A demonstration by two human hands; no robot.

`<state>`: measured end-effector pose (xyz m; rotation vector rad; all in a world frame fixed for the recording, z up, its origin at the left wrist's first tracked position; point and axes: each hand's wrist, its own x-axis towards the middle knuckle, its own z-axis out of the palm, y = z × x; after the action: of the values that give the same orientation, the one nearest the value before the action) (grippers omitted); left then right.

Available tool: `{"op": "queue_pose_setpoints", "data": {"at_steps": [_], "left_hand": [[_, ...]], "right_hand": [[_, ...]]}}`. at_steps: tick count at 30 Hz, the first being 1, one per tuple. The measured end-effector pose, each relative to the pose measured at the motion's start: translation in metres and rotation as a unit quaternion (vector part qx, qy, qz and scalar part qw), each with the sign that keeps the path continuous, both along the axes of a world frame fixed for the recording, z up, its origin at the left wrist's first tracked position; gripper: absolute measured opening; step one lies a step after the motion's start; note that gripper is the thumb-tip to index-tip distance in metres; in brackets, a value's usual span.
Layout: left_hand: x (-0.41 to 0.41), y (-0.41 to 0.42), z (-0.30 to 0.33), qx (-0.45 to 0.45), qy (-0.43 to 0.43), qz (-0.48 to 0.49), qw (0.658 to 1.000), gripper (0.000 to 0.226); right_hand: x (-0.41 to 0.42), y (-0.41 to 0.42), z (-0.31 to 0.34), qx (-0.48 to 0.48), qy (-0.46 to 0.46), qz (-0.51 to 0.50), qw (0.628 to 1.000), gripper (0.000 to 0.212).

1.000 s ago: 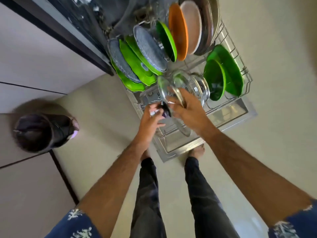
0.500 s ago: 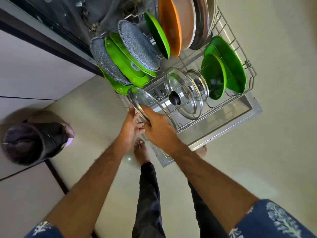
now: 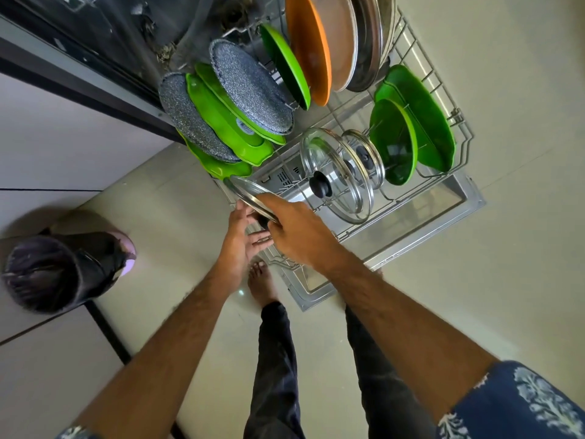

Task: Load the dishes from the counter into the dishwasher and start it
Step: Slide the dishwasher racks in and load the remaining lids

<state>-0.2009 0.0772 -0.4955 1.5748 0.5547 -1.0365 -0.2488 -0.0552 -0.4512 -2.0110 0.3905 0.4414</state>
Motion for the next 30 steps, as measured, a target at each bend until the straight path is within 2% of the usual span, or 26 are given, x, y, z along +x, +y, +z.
{"op": "queue_pose_setpoints", "data": {"at_steps": [6, 12, 19, 22, 25, 30], "left_hand": [[0.001, -0.009, 0.002, 0.009, 0.006, 0.026, 1.000, 0.054], [0.011, -0.015, -0.003, 0.019, 0.001, 0.017, 1.000, 0.058], [0.008, -0.010, -0.005, 0.017, -0.029, -0.027, 0.999, 0.065], [0.008, -0.010, -0.005, 0.017, -0.038, -0.027, 0.999, 0.053], [0.007, -0.007, -0.007, 0.015, -0.038, -0.030, 0.999, 0.066], [0.000, -0.002, -0.013, 0.027, -0.044, -0.032, 0.998, 0.050]], "right_hand": [[0.003, 0.004, 0.004, -0.050, -0.008, 0.012, 0.999, 0.053], [0.013, -0.004, 0.002, -0.020, 0.007, -0.007, 1.000, 0.047], [0.008, -0.002, -0.001, -0.007, 0.001, -0.031, 1.000, 0.051], [0.007, 0.001, -0.002, -0.019, -0.004, -0.030, 0.999, 0.051], [0.006, -0.002, -0.002, -0.009, 0.006, -0.031, 0.999, 0.053], [0.003, -0.001, -0.005, -0.021, -0.001, -0.013, 1.000, 0.052]]}}
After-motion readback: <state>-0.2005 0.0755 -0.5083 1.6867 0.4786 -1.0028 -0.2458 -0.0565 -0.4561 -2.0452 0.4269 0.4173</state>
